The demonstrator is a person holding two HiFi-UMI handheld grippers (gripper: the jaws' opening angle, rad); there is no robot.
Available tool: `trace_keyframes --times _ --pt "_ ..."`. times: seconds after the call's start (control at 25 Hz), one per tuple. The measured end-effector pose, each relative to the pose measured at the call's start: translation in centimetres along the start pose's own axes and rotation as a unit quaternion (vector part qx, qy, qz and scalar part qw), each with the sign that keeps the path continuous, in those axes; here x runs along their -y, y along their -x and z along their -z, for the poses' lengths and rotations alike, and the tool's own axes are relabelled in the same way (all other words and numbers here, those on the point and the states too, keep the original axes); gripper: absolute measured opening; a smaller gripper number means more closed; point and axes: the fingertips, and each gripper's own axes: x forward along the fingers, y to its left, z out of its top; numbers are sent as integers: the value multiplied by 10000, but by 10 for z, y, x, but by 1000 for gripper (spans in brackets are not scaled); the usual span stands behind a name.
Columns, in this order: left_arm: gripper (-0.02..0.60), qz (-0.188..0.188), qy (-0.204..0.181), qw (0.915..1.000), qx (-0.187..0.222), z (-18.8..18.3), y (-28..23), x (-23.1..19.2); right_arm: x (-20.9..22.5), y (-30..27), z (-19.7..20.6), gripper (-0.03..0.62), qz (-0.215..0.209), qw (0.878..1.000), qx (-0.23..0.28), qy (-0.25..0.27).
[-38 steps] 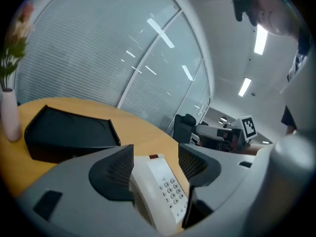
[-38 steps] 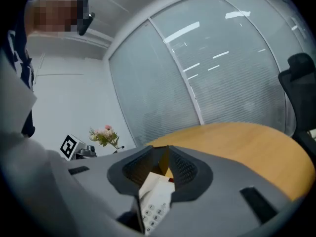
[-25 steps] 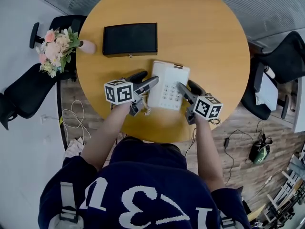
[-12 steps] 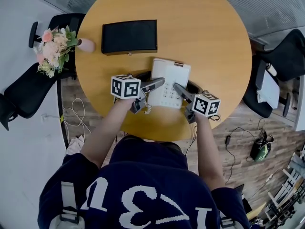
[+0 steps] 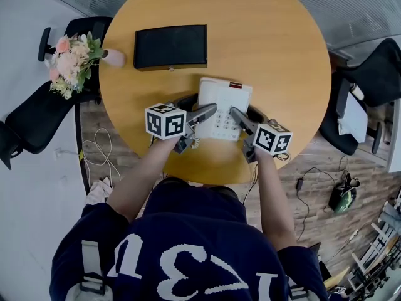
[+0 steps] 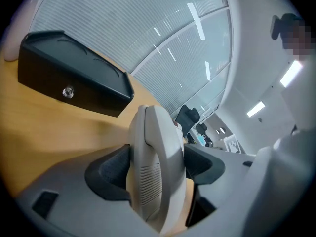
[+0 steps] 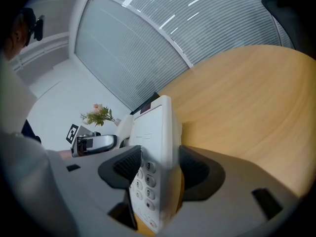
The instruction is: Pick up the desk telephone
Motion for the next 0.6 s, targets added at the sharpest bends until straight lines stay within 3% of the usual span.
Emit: trace_keyframes --times 0.16,0.32,0.6 --pt "339 -185 -76 9996 185 -9 12 10 -17 6 -10 256 -12 9995 114 289" --pt "337 -141 -226 9980 571 -32 28 28 -37 19 -31 249 -125 9981 471 376" --pt "337 -15 -875 9903 1077 -78 56 76 -80 48 -84 242 -282 9899 1092 858"
